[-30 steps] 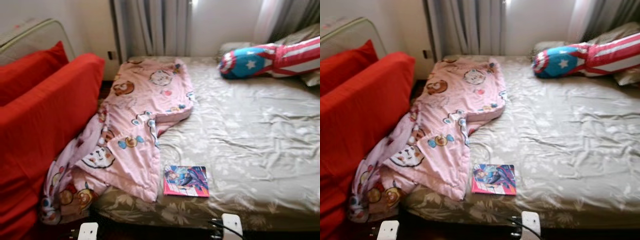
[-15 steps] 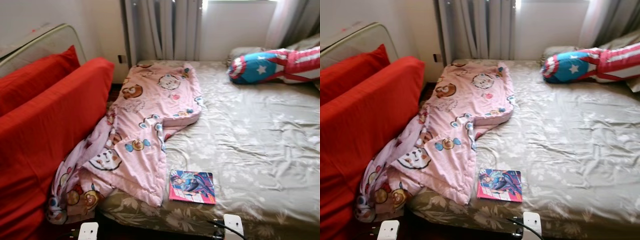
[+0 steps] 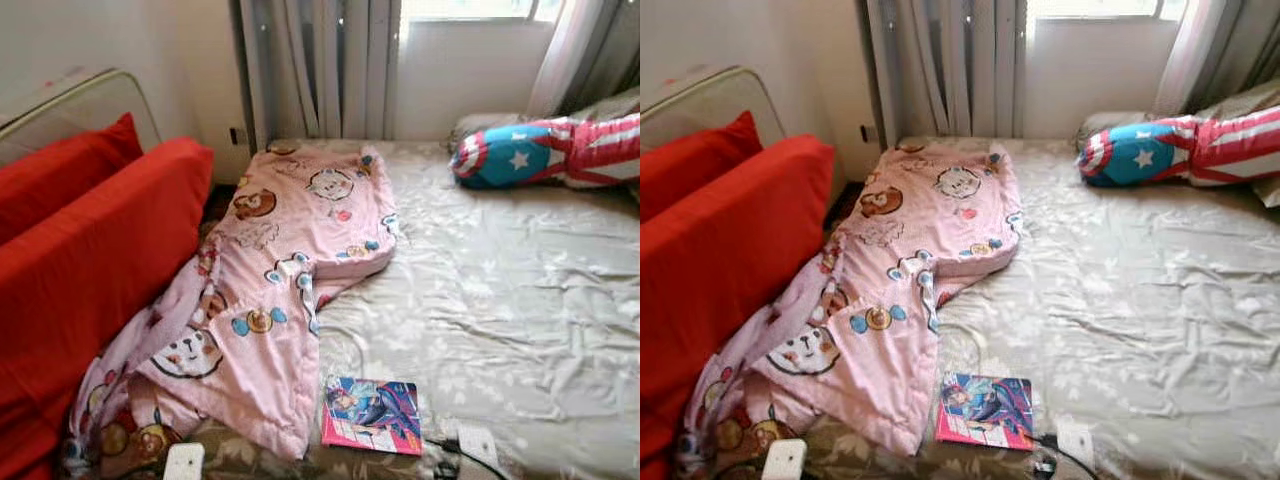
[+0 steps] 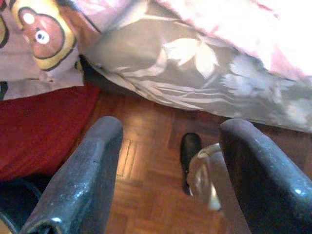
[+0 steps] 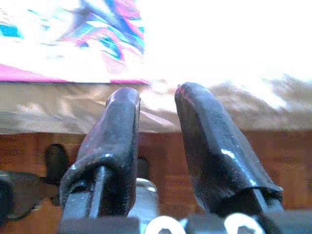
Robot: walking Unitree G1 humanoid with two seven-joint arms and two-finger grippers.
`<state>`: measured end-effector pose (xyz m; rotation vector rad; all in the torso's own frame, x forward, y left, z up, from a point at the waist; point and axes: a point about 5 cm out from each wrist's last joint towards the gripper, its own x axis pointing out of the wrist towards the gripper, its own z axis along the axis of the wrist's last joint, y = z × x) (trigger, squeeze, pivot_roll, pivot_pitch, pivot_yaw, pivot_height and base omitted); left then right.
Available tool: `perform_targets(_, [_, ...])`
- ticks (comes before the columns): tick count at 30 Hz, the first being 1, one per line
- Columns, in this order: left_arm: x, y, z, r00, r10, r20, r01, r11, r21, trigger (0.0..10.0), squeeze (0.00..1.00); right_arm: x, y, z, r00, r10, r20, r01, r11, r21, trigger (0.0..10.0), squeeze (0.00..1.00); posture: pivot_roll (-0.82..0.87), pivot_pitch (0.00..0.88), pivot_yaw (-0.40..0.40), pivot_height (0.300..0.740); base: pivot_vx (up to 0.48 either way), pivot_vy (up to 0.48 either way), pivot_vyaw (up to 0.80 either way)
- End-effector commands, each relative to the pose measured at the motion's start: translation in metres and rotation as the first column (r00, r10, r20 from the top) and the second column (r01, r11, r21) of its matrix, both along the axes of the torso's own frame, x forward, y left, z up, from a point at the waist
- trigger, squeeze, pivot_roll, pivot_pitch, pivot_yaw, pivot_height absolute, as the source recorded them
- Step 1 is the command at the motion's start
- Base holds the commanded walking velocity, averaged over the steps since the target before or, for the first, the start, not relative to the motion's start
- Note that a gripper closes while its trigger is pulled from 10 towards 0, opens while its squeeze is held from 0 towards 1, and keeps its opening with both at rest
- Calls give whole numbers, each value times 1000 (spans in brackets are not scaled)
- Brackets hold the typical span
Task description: Clean up the room
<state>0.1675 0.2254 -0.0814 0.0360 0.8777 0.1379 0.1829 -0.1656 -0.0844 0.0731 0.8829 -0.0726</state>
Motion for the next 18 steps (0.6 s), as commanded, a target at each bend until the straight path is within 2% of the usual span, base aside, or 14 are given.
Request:
perform_targets(1, [-4, -2, -1, 999, 18, 30, -17, 999, -34, 10000, 0, 12, 0, 7, 998, 6, 61, -6, 1000, 7, 10000, 0, 21, 0, 0, 740, 0, 0, 0])
perform_targets(4, [-3, -3, 0, 999, 13, 51, -11, 999, -43, 10000, 0, 19, 1, 11, 996, 13, 93, -14, 1000, 12, 10000, 0, 20, 0, 1, 740, 0, 0, 0])
perform_targets(7, [1, -4, 4, 993, 16, 116, -8, 998, -67, 10000, 0, 41, 5, 26, 978, 28, 206, -33, 999, 24, 10000, 0, 18, 0, 1, 740, 0, 0, 0])
perform_targets(13, [3, -5, 7, 983, 16, 181, -1, 996, -84, 10000, 0, 64, 10, 48, 926, 8, 378, -35, 997, 66, 10000, 0, 17, 0, -3, 740, 0, 0, 0])
perform_targets(14, [3, -5, 7, 983, 16, 181, -1, 996, -84, 10000, 0, 64, 10, 48, 926, 8, 378, -35, 997, 66, 10000, 0, 17, 0, -3, 740, 0, 0, 0])
perform_targets(15, [29, -7, 24, 952, -10, 305, 35, 996, -78, 10000, 0, 69, 12, 54, 901, 8, 434, -45, 996, 75, 10000, 0, 15, 0, -5, 740, 0, 0, 0])
perform_targets(16, [48, -9, 37, 922, -27, 386, 58, 996, -70, 10000, 0, 70, 12, 56, 892, 7, 453, -48, 996, 78, 10000, 0, 15, 0, -5, 740, 0, 0, 0])
perform_targets(17, [71, -12, 57, 873, -51, 485, 87, 995, -52, 10000, 0, 71, 13, 59, 881, 9, 472, -51, 996, 76, 10000, 0, 15, 0, -7, 740, 0, 0, 0])
perform_targets(18, [85, -14, 72, 831, -63, 553, 102, 994, -41, 10000, 0, 71, 13, 61, 870, 10, 493, -55, 996, 76, 10000, 0, 15, 0, -6, 740, 0, 0, 0])
